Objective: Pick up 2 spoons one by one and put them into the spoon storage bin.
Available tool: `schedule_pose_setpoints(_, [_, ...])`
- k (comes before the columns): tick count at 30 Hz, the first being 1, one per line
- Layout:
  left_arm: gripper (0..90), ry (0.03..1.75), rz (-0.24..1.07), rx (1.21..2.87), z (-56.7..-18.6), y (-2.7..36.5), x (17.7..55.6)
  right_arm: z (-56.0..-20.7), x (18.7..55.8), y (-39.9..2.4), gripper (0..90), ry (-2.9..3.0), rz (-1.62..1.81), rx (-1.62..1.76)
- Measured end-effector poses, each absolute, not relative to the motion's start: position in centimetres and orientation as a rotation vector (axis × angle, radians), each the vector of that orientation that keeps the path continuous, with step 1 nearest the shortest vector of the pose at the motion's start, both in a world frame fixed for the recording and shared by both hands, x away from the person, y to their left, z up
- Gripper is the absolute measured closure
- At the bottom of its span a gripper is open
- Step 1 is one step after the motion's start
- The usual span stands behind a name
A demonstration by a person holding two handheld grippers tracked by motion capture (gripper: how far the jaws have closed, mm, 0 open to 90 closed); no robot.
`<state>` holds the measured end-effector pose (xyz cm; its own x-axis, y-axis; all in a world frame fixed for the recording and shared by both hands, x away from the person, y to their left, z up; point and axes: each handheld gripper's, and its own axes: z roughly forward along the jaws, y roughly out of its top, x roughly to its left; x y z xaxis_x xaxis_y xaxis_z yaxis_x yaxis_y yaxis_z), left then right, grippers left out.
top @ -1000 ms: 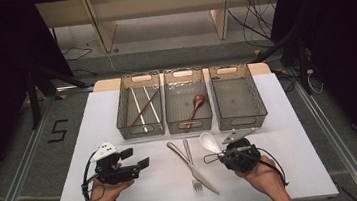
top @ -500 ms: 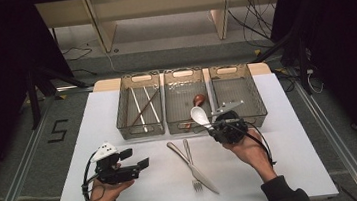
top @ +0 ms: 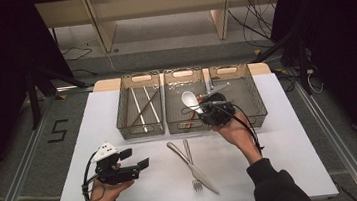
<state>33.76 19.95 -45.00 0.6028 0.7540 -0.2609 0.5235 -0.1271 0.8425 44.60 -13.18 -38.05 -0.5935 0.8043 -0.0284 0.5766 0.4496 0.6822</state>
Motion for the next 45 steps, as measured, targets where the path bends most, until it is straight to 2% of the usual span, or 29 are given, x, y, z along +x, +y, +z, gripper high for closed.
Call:
schedule_pose_setpoints(21, [18.9, 1.039, 0.277, 1.797, -45.0, 20.0, 33.7, -37.8, 50.1, -9.9, 76.3, 2.368, 0.841, 1.212])
schedule_pose_setpoints(45, [18.9, 1.036, 0.271, 1.798, -45.2, 19.9, 33.8, -40.4, 52.2, -9.3, 74.6, 2.427, 0.711, 1.250])
